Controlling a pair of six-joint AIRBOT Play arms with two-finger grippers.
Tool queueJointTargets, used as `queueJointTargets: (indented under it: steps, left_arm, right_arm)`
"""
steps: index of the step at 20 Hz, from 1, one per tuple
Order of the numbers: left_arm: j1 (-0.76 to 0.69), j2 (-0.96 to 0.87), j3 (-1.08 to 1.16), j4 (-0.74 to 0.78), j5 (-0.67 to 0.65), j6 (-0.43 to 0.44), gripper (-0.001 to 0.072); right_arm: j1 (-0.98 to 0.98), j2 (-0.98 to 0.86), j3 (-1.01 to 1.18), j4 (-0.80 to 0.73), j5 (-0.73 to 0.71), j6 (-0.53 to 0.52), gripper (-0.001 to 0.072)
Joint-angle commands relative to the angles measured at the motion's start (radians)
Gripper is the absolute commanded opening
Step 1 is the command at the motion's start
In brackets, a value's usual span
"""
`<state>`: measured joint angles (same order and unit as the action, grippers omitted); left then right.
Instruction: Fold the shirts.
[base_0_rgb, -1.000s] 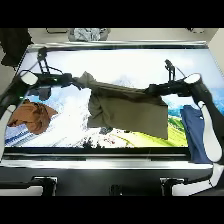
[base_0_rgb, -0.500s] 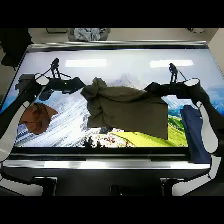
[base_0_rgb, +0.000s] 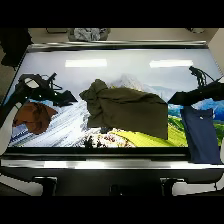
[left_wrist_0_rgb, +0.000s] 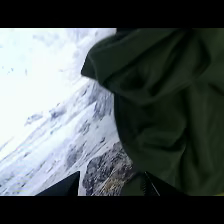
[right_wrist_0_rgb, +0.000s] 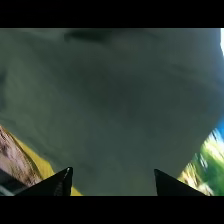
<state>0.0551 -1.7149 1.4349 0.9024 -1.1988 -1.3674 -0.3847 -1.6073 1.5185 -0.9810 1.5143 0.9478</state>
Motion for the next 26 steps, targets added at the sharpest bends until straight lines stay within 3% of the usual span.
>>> queueJointTargets:
  steps: [1,4,12,13,14,15,21,26]
  left_arm:
    - [-0.036,-0.045,-0.108,-0.148,0.026,0.085,0.0475]
    - [-0.095,-0.088,-0.114,-0.261,0.127,0.115,0.047]
    - [-0.128,-0.108,-0.114,-0.267,0.248,0.111,0.045]
    - [-0.134,-0.114,-0.114,-0.267,0.248,0.11,0.0373]
    - [-0.138,-0.118,-0.114,-0.267,0.249,0.102,0.0168]
    - [-0.138,-0.118,-0.114,-0.267,0.25,0.103,0.0024]
    - [-0.116,-0.087,-0.112,-0.266,0.236,0.108,0.0028]
    - [-0.116,-0.043,-0.113,-0.263,0.193,0.13,0.0027]
  right_arm:
    - [-0.015,0.016,-0.022,-0.119,0.099,0.03,0.0617]
    - [-0.015,0.016,-0.059,-0.124,0.104,0.021,0.0605]
    - [-0.015,0.02,-0.14,-0.125,0.069,-0.014,0.0605]
    - [-0.015,0.021,-0.148,-0.129,0.064,-0.014,0.0605]
    - [-0.015,0.024,-0.157,-0.139,0.064,-0.014,0.0606]
    - [-0.015,0.029,-0.171,-0.159,0.063,-0.014,0.0606]
    - [-0.016,0.108,-0.464,-0.217,-0.075,-0.013,0.0621]
    - [-0.016,0.108,-0.558,-0.201,-0.181,0.014,0.0618]
